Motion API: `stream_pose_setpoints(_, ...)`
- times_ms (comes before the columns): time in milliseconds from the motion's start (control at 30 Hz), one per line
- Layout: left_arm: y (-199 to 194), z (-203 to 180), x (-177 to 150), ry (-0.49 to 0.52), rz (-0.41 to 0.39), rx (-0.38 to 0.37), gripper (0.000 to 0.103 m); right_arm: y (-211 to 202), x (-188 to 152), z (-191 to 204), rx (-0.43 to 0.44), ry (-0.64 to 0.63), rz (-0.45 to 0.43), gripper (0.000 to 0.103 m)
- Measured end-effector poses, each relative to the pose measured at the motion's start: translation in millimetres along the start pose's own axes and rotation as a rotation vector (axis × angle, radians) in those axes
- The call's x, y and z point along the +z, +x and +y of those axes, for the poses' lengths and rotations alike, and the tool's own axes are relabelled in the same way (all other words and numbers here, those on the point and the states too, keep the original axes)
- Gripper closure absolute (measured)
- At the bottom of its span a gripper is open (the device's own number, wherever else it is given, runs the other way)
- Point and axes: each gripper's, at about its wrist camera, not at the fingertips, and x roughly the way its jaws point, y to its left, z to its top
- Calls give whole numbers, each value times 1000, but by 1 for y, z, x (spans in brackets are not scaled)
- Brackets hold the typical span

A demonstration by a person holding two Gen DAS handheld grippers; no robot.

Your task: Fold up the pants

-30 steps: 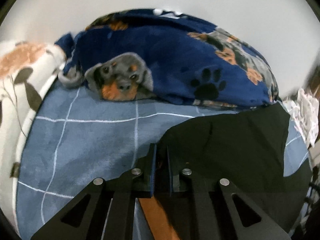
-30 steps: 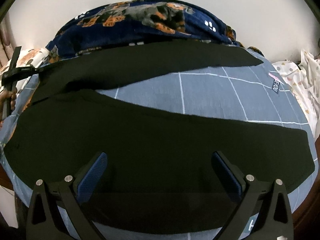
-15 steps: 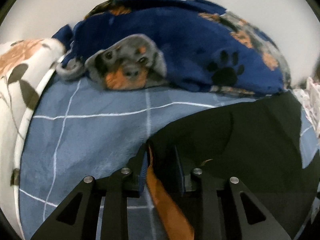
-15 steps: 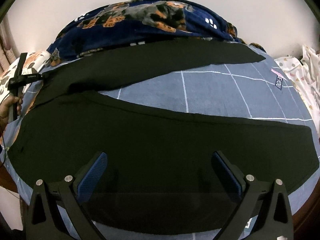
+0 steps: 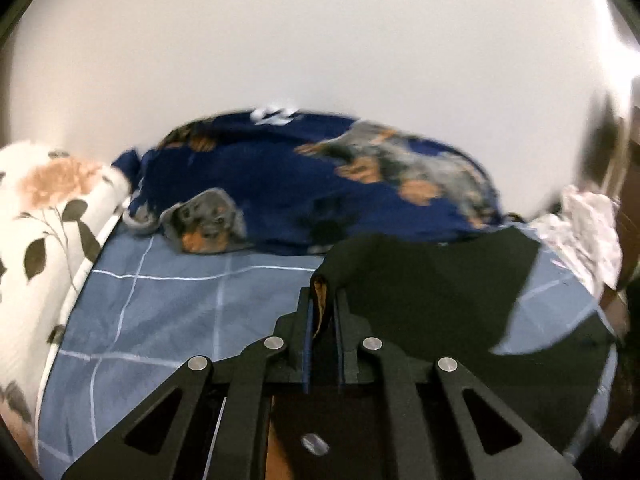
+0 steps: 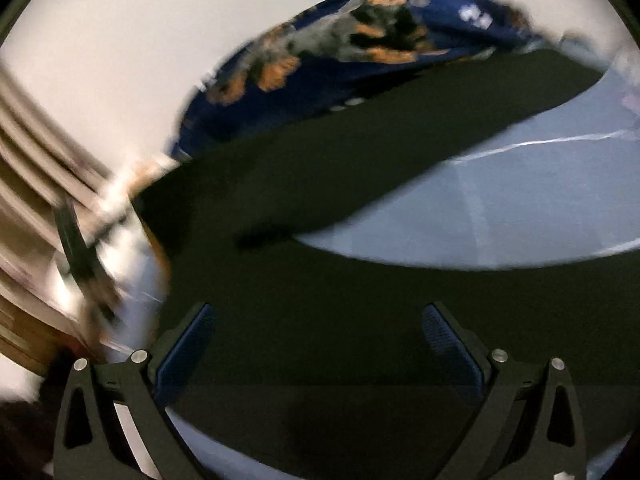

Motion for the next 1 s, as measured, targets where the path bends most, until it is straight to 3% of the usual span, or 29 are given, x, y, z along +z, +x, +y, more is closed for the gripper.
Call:
stream_pose_setpoints(100, -33, -23, -17, -13, -28, -55, 94, 29, 37, 0, 170, 132, 39, 8)
stream_pose_setpoints(133, -41, -29, -24, -12, -29, -61, 94, 38, 48, 1, 190, 153, 48, 10)
stream_pose_setpoints(333, -69, -59, -66, -20, 18, -94, 94, 91, 95, -5, 247, 256, 90, 16)
stream_pose_setpoints(400, -70, -64, -75, -28, 36, -98, 94, 106, 109, -16, 200, 320, 104, 21)
stream_pose_setpoints(467, -68, -64, -80, -49, 53, -103, 94, 118, 116, -31, 178, 388, 127, 42)
stream_pose_setpoints(500, -66, -63, -82, -64, 63, -102, 94, 120, 116, -38, 165, 410, 138, 81)
stream_pose_setpoints(533, -65, -61, -83, -77, 73, -103, 93, 123, 115, -45, 138, 432, 145, 94)
stream_pose_setpoints(700, -68, -44, -83, -130, 100, -76, 93, 89, 90, -27, 124, 298, 72, 97)
stream_pose_setpoints(833, -83, -23, -88, -175, 121, -43, 92, 40, 30, -4, 128, 185, 52, 97)
stream_pose_setpoints(1000, -91, -20, -113, -165, 202, 11, 91, 13, -51, 0, 131, 175, 92, 98)
